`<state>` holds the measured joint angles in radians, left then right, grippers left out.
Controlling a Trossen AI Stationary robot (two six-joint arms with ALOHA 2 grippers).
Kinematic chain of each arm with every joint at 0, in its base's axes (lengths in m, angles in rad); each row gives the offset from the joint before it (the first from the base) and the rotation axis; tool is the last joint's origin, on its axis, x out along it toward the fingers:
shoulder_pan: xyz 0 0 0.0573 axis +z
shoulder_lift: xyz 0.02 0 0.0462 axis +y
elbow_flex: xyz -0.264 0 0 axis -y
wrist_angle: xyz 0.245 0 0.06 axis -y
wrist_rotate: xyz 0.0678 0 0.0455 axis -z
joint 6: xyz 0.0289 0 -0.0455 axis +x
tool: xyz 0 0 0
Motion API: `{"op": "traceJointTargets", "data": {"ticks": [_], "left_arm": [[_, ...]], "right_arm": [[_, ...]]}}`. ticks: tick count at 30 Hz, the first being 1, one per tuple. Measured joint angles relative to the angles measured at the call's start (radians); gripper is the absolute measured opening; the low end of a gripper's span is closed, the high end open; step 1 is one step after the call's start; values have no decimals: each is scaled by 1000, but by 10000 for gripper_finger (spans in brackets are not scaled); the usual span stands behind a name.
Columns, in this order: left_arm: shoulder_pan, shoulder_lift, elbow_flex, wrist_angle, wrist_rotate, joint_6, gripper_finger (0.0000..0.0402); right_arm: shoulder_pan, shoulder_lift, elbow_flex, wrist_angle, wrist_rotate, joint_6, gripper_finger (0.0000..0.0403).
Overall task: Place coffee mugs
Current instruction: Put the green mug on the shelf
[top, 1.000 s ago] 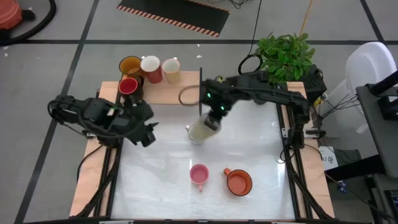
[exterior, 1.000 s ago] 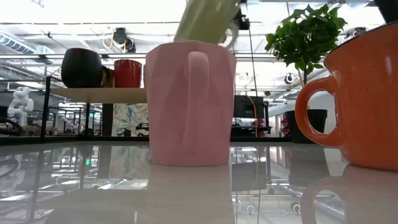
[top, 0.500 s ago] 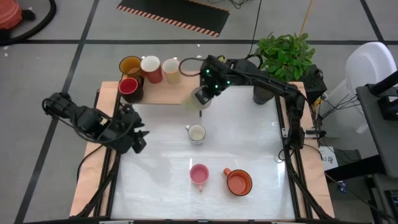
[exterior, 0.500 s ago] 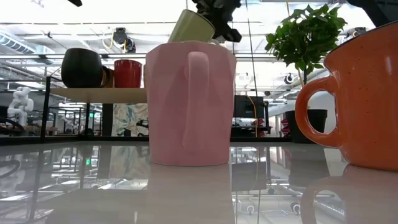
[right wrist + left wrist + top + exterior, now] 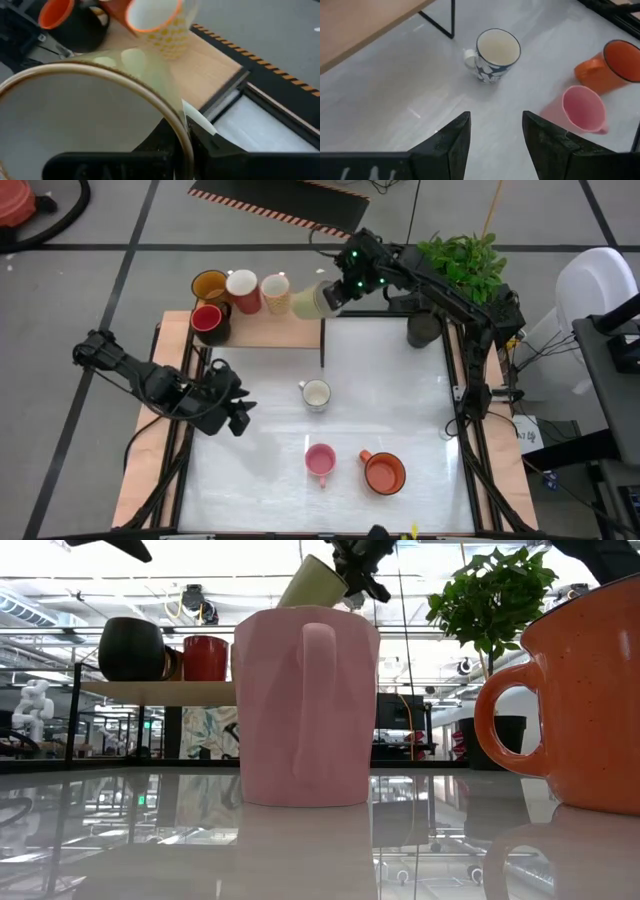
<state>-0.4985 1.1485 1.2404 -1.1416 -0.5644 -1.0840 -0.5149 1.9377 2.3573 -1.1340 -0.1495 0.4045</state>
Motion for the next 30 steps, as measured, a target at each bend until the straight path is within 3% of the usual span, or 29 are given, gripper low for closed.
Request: {"op": "traceJointTargets", "data": {"ticks": [8,18,30], "left_arm": [[62,3,0,3,0,25,182],[139,3,0,2,-2,69,182],[189,3,0,40,13,132,182]], "right_arm": [[-63,13,0,60,-32,-70,8],[-83,58,-2,90,75,-222,8],[-65,142,-4,79,48,-235,17]]}}
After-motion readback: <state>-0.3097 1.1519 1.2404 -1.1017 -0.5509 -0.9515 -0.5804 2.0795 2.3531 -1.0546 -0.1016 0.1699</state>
